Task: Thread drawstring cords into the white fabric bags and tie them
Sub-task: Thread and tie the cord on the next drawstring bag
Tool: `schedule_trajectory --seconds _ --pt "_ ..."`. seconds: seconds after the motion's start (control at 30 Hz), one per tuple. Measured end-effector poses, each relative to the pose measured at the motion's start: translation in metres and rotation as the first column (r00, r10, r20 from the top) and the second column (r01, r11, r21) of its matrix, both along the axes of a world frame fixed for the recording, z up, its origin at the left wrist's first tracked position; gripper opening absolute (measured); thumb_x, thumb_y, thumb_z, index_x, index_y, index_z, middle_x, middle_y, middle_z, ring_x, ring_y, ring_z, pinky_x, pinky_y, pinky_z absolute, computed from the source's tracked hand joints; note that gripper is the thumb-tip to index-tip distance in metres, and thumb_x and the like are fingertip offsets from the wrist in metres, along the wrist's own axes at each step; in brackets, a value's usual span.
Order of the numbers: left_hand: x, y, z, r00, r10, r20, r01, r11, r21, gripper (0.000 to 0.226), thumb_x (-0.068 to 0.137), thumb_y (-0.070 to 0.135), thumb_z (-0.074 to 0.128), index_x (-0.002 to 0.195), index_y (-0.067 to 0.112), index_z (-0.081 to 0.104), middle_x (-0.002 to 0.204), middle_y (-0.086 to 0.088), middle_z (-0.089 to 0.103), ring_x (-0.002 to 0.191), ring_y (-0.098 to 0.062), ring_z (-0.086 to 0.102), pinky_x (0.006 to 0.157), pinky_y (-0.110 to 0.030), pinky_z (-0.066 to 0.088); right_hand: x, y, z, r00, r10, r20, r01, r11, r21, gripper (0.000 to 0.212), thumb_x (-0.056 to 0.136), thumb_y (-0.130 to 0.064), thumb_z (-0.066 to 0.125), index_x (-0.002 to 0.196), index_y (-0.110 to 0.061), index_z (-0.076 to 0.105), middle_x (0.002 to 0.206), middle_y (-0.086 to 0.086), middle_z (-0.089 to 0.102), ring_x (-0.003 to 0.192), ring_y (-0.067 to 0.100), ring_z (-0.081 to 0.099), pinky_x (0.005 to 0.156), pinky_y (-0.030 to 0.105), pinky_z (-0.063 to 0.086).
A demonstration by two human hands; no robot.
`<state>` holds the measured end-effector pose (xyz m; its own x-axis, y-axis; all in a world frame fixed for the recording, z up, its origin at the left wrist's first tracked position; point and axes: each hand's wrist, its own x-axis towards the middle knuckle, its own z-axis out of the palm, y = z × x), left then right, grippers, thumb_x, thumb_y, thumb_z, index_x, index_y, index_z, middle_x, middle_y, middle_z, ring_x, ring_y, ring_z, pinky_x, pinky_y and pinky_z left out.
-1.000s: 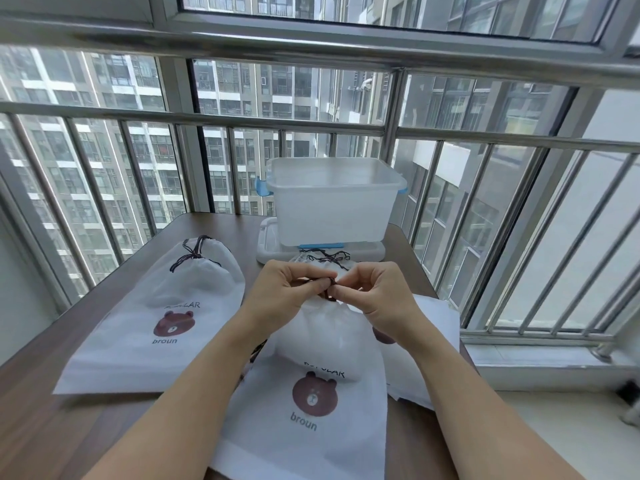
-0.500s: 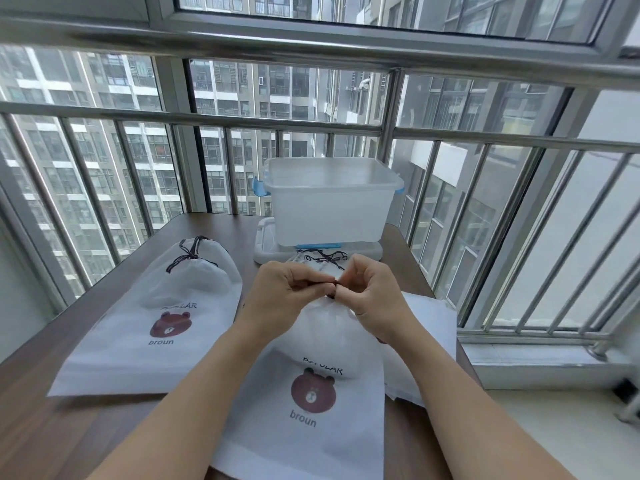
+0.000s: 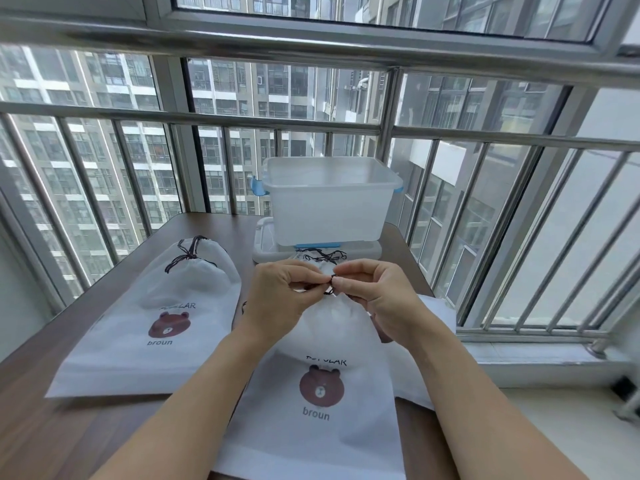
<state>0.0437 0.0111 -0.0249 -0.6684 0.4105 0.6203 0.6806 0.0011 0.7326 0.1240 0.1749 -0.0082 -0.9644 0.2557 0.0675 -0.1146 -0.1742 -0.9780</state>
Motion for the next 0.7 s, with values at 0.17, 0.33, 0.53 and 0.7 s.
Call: schedule_trajectory --seconds 0.17,0.33,0.53,0.7 --pt "0.001 0.001 0.001 1.000 -0.016 0.027 0.015 1.000 0.013 0.014 0.074 0.002 0.084 0.086 0.009 0.081 0.084 0.002 0.076 0.077 -0.012 0.072 0.073 -0.020 0.056 0.001 -0.001 0.002 0.998 -0.023 0.064 0.032 0.988 -0.150 0.021 0.071 -0.001 0.079 0.090 -0.006 0.076 0.081 0.009 0.074 0.074 0.018 0.067 0.071 0.022 0.056" --pt "0.002 0.003 0.002 0.993 -0.052 0.108 0.049 0.998 0.029 0.017 0.074 0.000 0.083 0.086 0.012 0.081 0.084 0.000 0.077 0.078 -0.016 0.073 0.075 -0.023 0.057 0.001 0.004 0.003 0.982 0.040 0.183 0.019 0.950 -0.311 0.021 0.092 -0.001 0.065 0.106 -0.014 0.072 0.081 -0.001 0.071 0.074 0.011 0.061 0.080 0.021 0.050" --pt "0.003 0.003 0.002 0.995 -0.043 0.090 0.041 0.999 0.015 0.017 0.074 -0.003 0.082 0.087 0.009 0.080 0.081 0.000 0.077 0.075 -0.015 0.074 0.073 -0.021 0.057 0.001 0.008 0.001 0.968 0.222 0.115 -0.129 0.839 -0.529 0.037 0.086 -0.002 0.064 0.121 -0.013 0.063 0.089 0.003 0.065 0.071 0.011 0.054 0.083 0.026 0.039" --pt "0.002 0.002 0.000 0.999 0.029 -0.040 -0.030 0.999 -0.022 0.016 0.073 0.002 0.084 0.085 0.012 0.081 0.083 0.003 0.077 0.075 -0.011 0.073 0.072 -0.029 0.061 0.005 0.012 0.005 0.951 0.277 0.134 -0.200 0.887 -0.417 0.041 0.084 -0.005 0.065 0.124 -0.009 0.058 0.086 0.005 0.067 0.075 0.013 0.058 0.075 0.023 0.046"
